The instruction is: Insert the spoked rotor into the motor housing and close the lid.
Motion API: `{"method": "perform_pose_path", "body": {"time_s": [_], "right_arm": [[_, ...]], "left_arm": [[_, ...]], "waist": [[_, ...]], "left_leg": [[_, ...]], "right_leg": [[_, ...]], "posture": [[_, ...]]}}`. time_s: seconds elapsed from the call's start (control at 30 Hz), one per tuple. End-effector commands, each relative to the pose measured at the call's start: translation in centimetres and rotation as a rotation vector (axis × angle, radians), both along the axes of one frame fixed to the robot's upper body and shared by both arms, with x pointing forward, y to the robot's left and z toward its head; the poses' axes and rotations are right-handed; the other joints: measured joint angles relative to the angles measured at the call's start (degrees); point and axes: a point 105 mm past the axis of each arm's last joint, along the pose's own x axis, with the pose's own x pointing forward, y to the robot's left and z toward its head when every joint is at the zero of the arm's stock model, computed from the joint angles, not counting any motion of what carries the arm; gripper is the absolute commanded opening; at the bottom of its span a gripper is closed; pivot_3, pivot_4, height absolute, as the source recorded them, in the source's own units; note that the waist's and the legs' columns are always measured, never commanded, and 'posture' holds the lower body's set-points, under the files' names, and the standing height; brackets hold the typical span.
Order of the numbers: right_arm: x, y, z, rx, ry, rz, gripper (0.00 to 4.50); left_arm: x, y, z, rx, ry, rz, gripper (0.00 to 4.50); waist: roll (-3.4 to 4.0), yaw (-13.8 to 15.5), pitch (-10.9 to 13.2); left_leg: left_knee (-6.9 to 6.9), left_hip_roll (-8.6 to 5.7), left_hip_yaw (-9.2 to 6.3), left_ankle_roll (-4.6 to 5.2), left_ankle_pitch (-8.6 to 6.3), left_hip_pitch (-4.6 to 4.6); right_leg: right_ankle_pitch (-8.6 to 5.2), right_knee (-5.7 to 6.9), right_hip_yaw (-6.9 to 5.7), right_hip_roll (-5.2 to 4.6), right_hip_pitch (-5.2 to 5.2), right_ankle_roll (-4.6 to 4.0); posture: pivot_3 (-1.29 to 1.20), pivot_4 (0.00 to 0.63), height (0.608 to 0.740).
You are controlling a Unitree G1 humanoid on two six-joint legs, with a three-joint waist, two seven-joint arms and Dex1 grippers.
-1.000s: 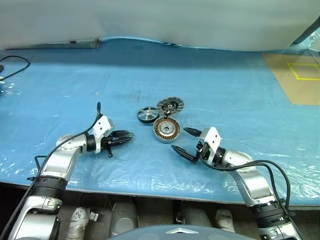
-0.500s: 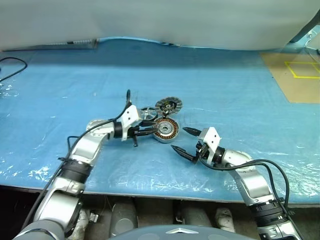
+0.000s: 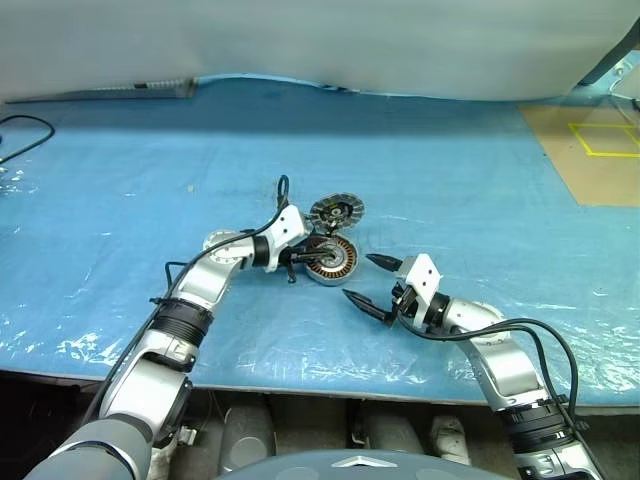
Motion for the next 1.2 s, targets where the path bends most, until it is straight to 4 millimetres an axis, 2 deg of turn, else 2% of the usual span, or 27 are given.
{"method": "perform_pose_path", "body": {"time_s": [0.03, 0.43, 0.67, 0.83, 1.2], "right_arm": [[0.2, 0.2, 0.9, 0.012, -0.044, 0.007, 4.50], [0.3, 0.3, 0.7, -0.001, -0.042, 0.009, 4.50], [0.2, 0.2, 0.7, -0.004, -0.038, 0.010, 4.50], [0.2, 0.3, 0.6, -0.004, -0.035, 0.014, 4.50], [0.3, 0.3, 0.7, -0.001, -0.038, 0.012, 4.50]], "left_arm": [[-0.3, -0.2, 0.4, 0.003, -0.024, -0.027, 0.76], [-0.6, -0.2, 0.0, -0.004, 0.022, -0.036, 0.76], [-0.9, 0.2, 0.2, -0.016, 0.021, -0.037, 3.08], [-1.2, 0.5, 0.6, -0.034, 0.020, -0.031, 3.08], [-1.4, 0.0, 3.1, -0.153, 0.013, -0.021, 3.08]], "waist": [[0.00, 0.0, 0.0], [0.00, 0.0, 0.0], [0.00, 0.0, 0.0], [0.00, 0.0, 0.0], [0.00, 0.0, 0.0]], "left_leg": [[0.00, 0.00, 0.00, 0.00, 0.00, 0.00], [0.01, 0.00, 0.00, 0.01, 0.01, 0.01], [0.01, 0.01, 0.00, 0.02, 0.00, 0.00], [0.02, 0.02, 0.00, 0.02, 0.00, 0.01], [0.02, 0.02, 0.00, 0.01, 0.00, 0.01]], "right_leg": [[0.00, 0.00, 0.00, 0.00, 0.00, 0.00], [0.00, 0.01, 0.00, 0.00, 0.01, -0.01], [0.00, 0.01, 0.00, 0.00, 0.00, -0.01], [0.00, 0.01, -0.01, 0.00, 0.01, -0.01], [0.00, 0.01, -0.01, 0.00, 0.01, -0.02]], "posture": [[0.00, 0.150, 0.740], [0.00, 0.150, 0.740], [0.00, 0.150, 0.740], [0.00, 0.150, 0.740], [0.00, 0.150, 0.740]]}}
